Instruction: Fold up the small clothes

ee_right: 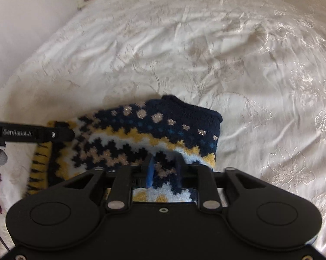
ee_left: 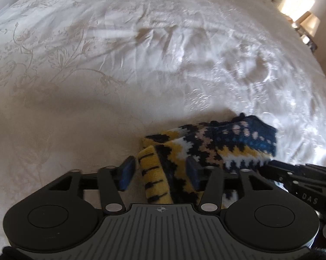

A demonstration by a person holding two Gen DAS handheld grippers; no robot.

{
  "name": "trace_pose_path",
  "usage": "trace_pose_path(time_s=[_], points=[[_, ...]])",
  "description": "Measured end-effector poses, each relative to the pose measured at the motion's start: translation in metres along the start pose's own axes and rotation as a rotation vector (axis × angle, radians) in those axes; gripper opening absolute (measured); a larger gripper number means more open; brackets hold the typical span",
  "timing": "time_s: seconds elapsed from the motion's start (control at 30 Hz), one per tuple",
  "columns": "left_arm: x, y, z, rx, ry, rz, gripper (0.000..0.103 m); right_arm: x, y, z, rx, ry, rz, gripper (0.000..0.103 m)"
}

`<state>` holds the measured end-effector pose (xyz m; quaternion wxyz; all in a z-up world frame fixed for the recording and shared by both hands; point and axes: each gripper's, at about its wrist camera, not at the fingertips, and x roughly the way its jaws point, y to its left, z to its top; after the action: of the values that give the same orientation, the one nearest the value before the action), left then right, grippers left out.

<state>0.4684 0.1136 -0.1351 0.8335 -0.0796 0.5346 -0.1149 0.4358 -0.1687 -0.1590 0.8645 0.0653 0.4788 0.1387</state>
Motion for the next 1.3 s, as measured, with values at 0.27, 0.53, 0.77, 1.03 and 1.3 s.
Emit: trace_pose_path(time_s=[0.27,0.53,0.77,1.03,1.3], points=[[-0.055,0.019,-0.047,-0.055,-0.054,-0.078,0.08,-0.044,-0.029,-0.021,0.16,-0.087,0.134,0.089],[-0.046,-0.006,-0.102,-0.022,0.029,-0.19,0.088,-0.023,-0.051,-0.026,0.232,-0.032,0.23,0.095],[0.004,-0.009,-0.104,-0.031,0.095,-0.179,0.096,0.027,-0.059,-0.016,0.261,0.078,0.309,0.097],[0.039,-0.021,-0.083,0.028,0.085,-0.266,0.102,0.064,-0.053,-0.011,0.3,0.09,0.428,0.101],[0.004,-0.032,-0.082,0.022,0.035,-0.266,0.029,0.024,-0.042,-0.011,0.258,0.039,0.353,0.048]])
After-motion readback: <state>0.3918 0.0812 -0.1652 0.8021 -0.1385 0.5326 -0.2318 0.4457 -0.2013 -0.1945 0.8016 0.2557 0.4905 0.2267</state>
